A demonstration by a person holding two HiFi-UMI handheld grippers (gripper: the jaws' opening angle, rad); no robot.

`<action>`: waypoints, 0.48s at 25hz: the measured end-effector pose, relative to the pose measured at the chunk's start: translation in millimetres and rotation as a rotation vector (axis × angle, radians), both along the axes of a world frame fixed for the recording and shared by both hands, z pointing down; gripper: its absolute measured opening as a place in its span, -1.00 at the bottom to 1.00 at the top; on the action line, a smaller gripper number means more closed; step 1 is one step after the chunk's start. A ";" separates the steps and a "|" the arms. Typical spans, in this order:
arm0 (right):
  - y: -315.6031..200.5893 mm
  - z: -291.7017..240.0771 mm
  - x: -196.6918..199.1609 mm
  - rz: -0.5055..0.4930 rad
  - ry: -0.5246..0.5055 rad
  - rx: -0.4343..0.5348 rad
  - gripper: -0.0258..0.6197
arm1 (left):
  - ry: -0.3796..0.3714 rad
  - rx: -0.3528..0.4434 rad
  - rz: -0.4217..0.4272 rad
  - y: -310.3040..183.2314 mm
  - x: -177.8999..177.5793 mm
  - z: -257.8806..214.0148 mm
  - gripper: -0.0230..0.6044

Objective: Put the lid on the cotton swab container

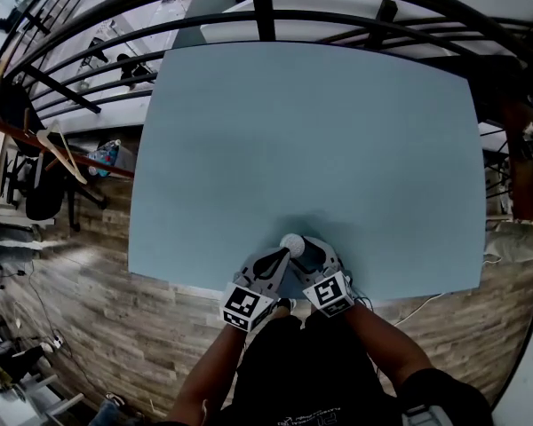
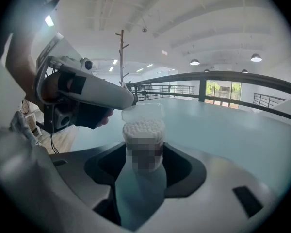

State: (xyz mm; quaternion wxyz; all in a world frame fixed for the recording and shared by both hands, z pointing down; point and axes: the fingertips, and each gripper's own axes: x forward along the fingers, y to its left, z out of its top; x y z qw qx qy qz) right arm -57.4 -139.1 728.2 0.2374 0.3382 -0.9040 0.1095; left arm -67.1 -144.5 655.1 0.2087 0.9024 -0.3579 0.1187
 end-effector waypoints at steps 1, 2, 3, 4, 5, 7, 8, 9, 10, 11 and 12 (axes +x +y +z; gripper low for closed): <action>0.9 0.8 -0.2 0.001 -0.003 -0.006 -0.15 | -0.005 -0.004 0.005 1.7 1.8 2.0 -0.89; 2.0 1.4 -0.5 0.003 -0.007 -0.010 -0.15 | -0.013 -0.007 0.008 3.3 3.3 3.7 -0.89; 2.7 1.3 -0.9 0.004 -0.011 -0.010 -0.15 | -0.020 -0.008 0.012 4.8 4.7 5.1 -0.89; 2.9 0.6 -1.0 0.005 -0.013 -0.006 -0.15 | -0.028 -0.009 0.015 5.9 6.2 6.1 -0.89; 2.6 -0.2 -0.2 0.007 -0.013 -0.001 -0.15 | -0.035 -0.008 0.019 6.7 8.1 7.0 -0.89; 1.4 -0.4 2.7 0.009 -0.004 0.003 -0.15 | -0.053 -0.005 0.031 7.2 11.9 8.8 -0.89; 1.2 -0.4 3.5 0.008 -0.002 0.002 -0.15 | -0.061 -0.002 0.037 7.0 13.0 9.3 -0.89; 1.2 -0.6 3.4 0.008 -0.004 0.000 -0.15 | -0.070 0.003 0.042 6.8 13.4 9.5 -0.89; 1.2 -1.1 2.8 0.008 -0.008 -0.001 -0.15 | -0.083 0.009 0.047 6.7 13.4 9.7 -0.89; 1.0 -1.5 2.2 0.009 -0.012 -0.001 -0.15 | -0.099 0.017 0.052 6.8 13.4 9.9 -0.89; 0.8 -1.7 1.8 0.009 -0.012 0.000 -0.15 | -0.114 0.024 0.056 6.9 13.5 10.1 -0.89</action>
